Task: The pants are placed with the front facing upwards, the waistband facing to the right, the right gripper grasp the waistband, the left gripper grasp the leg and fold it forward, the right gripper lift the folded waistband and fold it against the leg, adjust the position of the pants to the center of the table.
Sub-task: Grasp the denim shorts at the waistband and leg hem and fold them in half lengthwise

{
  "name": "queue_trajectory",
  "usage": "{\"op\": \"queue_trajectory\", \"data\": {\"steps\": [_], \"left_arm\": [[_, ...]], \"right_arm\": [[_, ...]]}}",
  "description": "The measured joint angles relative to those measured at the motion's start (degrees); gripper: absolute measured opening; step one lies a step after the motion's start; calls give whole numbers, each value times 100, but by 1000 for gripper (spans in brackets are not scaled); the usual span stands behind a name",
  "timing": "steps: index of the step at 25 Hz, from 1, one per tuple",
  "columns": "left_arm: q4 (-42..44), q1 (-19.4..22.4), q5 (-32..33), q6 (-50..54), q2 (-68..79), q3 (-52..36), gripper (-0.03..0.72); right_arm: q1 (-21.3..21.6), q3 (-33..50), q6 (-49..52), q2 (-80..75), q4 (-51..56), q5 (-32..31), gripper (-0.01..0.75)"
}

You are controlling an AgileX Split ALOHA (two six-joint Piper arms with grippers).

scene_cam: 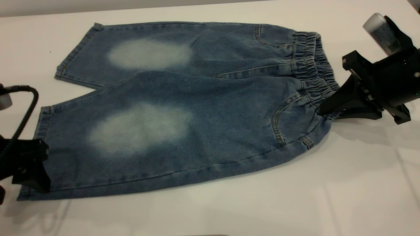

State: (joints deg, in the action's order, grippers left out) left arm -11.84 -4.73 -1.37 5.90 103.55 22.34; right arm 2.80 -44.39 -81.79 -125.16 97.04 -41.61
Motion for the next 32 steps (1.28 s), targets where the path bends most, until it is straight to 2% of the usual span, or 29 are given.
{"op": "queue_trajectory", "data": {"steps": [5,9,12,14,20,21,29,32], "left_arm": [[0,0,-262,0,325,20,548],[0,0,-118,-5,424,164,547],[0,0,-49,-5,462,228,506],[2,0,-61,-11,462,245,436],[-15,-15,-152,-22,475,277,83],[-22,-28,-152,-22,475,284,63],[-39,-35,-61,-273,453,296,53],[-39,-35,198,-421,307,285,53]], "right_arm": [[0,0,0,0,0,0,41],[0,0,0,0,0,-2,41],[0,0,0,0,0,-6,43],[0,0,0,0,0,-6,43],[0,0,45,0,-5,-24,44],[0,0,45,0,-5,-24,44],[0,0,45,0,-17,-35,41],[0,0,39,0,-27,-115,41]]}}
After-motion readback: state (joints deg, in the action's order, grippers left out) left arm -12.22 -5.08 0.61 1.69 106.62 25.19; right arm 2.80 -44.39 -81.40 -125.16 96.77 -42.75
